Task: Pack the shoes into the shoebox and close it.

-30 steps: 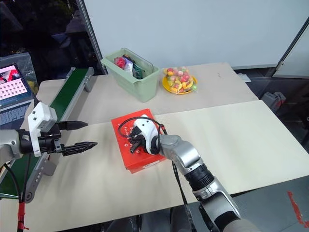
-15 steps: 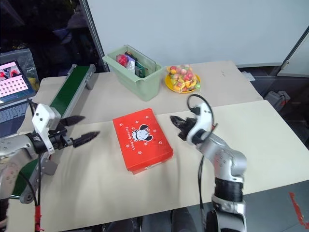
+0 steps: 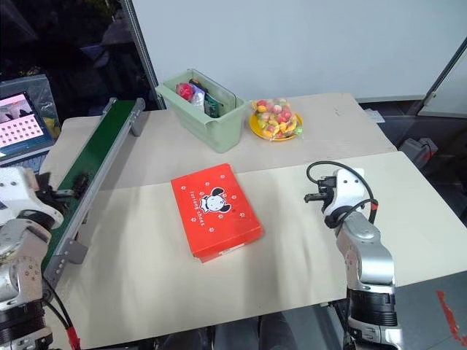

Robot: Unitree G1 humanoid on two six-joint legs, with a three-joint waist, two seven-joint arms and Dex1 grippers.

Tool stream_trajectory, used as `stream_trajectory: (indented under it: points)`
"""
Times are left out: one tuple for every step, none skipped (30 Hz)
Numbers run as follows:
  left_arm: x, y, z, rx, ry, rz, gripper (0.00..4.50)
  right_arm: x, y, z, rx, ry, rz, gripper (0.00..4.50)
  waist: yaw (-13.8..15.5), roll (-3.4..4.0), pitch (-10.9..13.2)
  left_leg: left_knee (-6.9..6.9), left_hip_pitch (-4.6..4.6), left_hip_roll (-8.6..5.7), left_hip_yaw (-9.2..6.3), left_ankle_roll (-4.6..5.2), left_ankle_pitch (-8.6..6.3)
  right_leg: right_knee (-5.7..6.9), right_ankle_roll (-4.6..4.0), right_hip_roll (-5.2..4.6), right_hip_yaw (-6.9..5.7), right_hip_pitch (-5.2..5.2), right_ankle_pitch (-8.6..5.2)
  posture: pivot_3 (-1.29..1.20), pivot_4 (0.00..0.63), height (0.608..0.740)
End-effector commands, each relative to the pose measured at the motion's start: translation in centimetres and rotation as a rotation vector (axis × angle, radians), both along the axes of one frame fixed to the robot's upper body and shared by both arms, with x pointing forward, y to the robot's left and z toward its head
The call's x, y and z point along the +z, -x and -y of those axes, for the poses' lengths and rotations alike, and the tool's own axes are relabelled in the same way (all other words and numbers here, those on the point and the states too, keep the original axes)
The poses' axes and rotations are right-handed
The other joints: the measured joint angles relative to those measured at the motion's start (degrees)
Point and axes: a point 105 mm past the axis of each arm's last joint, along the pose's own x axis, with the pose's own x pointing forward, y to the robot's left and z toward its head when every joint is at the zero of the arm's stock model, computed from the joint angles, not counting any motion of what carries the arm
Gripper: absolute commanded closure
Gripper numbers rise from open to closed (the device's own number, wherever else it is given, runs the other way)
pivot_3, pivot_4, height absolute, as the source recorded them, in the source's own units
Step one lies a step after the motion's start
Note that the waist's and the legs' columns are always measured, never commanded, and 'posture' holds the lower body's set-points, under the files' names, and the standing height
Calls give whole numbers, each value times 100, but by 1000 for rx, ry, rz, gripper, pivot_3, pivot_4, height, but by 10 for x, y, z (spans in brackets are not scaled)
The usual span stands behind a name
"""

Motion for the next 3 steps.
stream_trajectory:
  points:
    - [13,3,-4,23,-5,70,0,26,-1,16,-85,41,128,4483,5,0,0,0,0,0,-1,0,0,-1,0,0,0,1,0,0,150,740]
    - [10,3,-3,24,5,69,0,29,-1,20,-105,39,145,4483,6,0,0,0,-1,0,-1,1,-1,-2,0,0,0,1,0,0,150,740]
    - [9,3,-2,24,12,68,0,30,-1,22,-118,39,156,4483,6,0,0,0,-2,0,-1,1,-1,-2,0,0,0,0,0,0,150,740]
